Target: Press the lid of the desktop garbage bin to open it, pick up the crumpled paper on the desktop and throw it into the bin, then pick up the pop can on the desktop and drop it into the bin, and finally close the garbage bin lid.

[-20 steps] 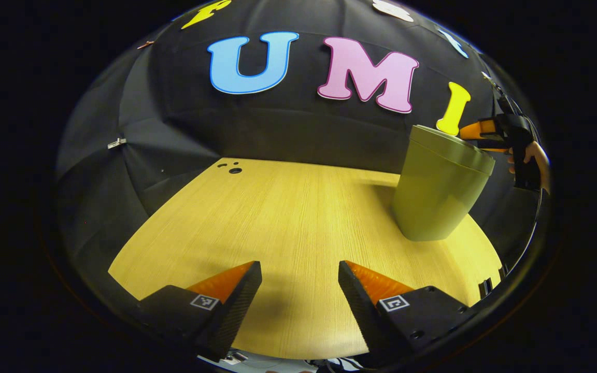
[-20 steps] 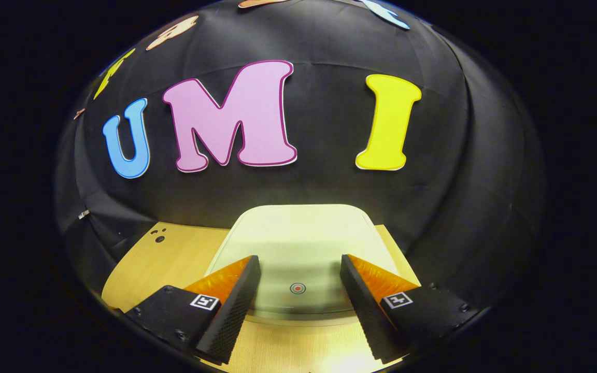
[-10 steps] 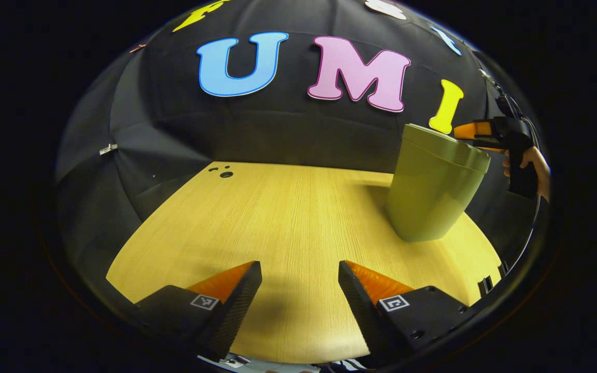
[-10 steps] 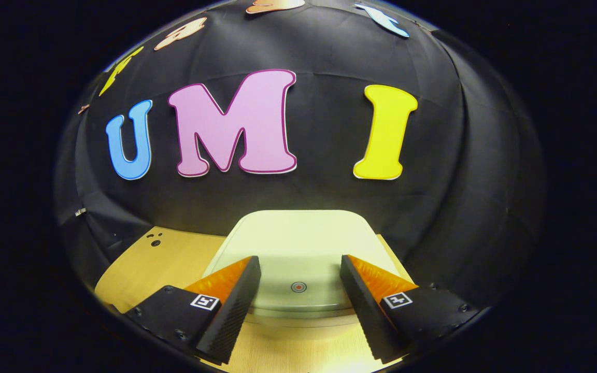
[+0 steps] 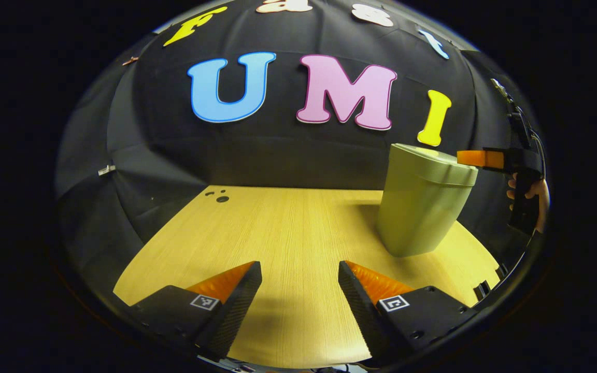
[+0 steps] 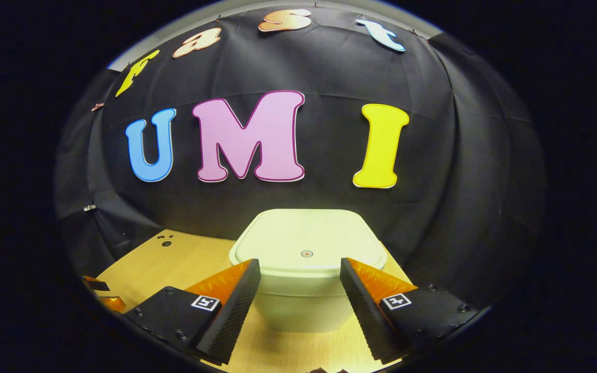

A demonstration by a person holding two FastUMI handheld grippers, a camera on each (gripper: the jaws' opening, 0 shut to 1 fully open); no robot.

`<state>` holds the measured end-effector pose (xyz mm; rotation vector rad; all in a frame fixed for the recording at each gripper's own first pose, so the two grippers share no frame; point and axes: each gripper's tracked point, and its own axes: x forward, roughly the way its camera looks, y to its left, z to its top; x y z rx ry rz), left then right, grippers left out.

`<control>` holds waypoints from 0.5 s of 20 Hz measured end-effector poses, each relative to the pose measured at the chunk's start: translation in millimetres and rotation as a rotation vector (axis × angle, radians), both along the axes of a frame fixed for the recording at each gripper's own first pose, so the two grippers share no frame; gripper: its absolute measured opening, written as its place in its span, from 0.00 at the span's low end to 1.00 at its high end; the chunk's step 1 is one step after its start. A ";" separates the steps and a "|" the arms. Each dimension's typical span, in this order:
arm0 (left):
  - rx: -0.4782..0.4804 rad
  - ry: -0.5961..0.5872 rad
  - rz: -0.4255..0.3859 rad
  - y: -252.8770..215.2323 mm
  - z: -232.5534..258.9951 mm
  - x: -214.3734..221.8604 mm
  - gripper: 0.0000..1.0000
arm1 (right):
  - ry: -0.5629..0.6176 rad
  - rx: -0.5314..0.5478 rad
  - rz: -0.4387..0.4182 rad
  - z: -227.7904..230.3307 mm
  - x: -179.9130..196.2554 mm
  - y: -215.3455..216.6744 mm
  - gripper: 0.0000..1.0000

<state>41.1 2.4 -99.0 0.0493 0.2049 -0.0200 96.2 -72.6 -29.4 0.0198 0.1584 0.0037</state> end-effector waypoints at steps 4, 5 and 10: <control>0.007 -0.037 -0.012 -18.4 13.1 -11.4 0.96 | -0.014 0.041 -0.006 0.0 -25.8 -2.7 0.97; 0.004 -0.044 -0.016 -23.4 15.5 -14.7 0.96 | -0.017 0.045 -0.012 -0.1 -31.9 -4.2 0.97; -0.005 -0.062 -0.033 -41.3 18.1 -29.7 0.96 | -0.014 0.032 -0.011 -13.9 -67.5 -0.7 0.97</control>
